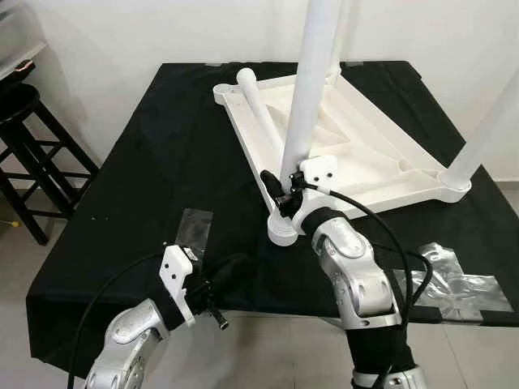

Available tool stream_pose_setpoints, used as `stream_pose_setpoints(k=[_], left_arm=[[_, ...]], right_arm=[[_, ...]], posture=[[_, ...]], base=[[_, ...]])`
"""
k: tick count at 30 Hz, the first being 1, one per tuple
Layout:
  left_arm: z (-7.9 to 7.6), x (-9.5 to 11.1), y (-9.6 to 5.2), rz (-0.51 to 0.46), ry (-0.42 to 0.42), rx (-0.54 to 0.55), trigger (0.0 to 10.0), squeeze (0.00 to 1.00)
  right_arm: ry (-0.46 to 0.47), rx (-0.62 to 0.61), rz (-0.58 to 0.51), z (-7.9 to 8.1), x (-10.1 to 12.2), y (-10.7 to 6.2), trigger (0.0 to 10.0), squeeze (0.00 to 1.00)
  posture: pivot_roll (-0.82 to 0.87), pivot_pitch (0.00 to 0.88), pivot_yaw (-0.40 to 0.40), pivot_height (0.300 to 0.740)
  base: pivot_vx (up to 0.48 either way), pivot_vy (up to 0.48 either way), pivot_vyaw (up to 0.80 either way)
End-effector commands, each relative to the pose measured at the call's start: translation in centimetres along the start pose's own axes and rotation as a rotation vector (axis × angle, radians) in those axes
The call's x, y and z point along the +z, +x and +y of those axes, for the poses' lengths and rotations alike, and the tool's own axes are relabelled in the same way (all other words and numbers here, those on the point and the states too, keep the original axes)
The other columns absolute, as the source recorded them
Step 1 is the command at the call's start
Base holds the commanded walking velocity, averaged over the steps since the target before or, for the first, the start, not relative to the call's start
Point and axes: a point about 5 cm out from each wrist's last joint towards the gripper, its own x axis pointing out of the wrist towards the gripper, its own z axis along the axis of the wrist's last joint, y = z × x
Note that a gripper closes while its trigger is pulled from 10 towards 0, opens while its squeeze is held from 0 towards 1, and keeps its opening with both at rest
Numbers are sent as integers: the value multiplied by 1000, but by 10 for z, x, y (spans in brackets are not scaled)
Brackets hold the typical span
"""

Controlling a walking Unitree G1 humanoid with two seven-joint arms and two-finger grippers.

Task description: Building children table

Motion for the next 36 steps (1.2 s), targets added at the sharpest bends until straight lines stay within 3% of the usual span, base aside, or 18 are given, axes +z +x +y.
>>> stream_pose_setpoints(k=[1,2,3,4,5,8,14,19,20,21,22,23,24,25,36], left_arm=[[0,0,-2,5,-4,0,10000,0],[0,-1,-2,5,-4,0,10000,0],[0,-1,-1,4,-4,1,10000,0],[0,-1,-1,4,-4,1,10000,0],[0,-1,-1,2,-3,3,10000,0],[0,-1,-1,2,-3,3,10000,0],[0,-1,0,3,-1,3,10000,0],[-1,-2,1,7,4,1,10000,0],[-1,-2,1,8,5,0,10000,0],[-1,-2,1,8,5,0,10000,0],[-1,-2,1,9,6,-1,10000,0],[-1,-3,1,9,6,-1,10000,0],[-1,-3,1,9,6,-1,10000,0],[-2,-3,1,10,7,-2,10000,0],[-2,-2,0,4,13,14,10000,0]], right_arm=[[31,65,6,-5,0,1,10000,1000],[24,121,-14,-7,6,3,10000,1000],[2,197,-34,-10,15,4,10000,914],[2,197,-34,-10,15,4,10000,914],[-61,337,-54,-15,27,3,10000,0],[-142,441,-52,-20,32,1,10000,0],[-211,606,20,-28,26,-3,10000,0],[-156,715,34,-38,24,4,10000,0],[-135,725,29,-41,26,6,9098,0],[-135,725,29,-41,26,6,9098,0],[-123,731,29,-44,27,7,3686,0],[-115,740,33,-46,27,8,2588,0],[-115,740,33,-46,27,8,2588,0],[-113,755,36,-49,27,7,0,0],[-66,773,102,-61,0,-4,0,0]], posture=[[51,132,25,740],[50,132,22,740],[48,131,21,740],[48,131,21,740],[48,130,18,740],[52,128,17,740],[53,126,18,740],[63,121,17,740],[66,118,17,740],[66,118,17,740],[68,117,15,740],[68,117,15,740],[68,117,15,740],[69,116,14,740],[48,120,15,740]], base=[[0,0,0],[0,0,0],[0,0,0],[0,0,0],[0,0,0],[0,0,0],[0,0,0],[0,0,0],[0,0,0],[0,0,0],[0,0,0],[0,0,0],[0,0,0],[0,0,0],[0,0,0]])
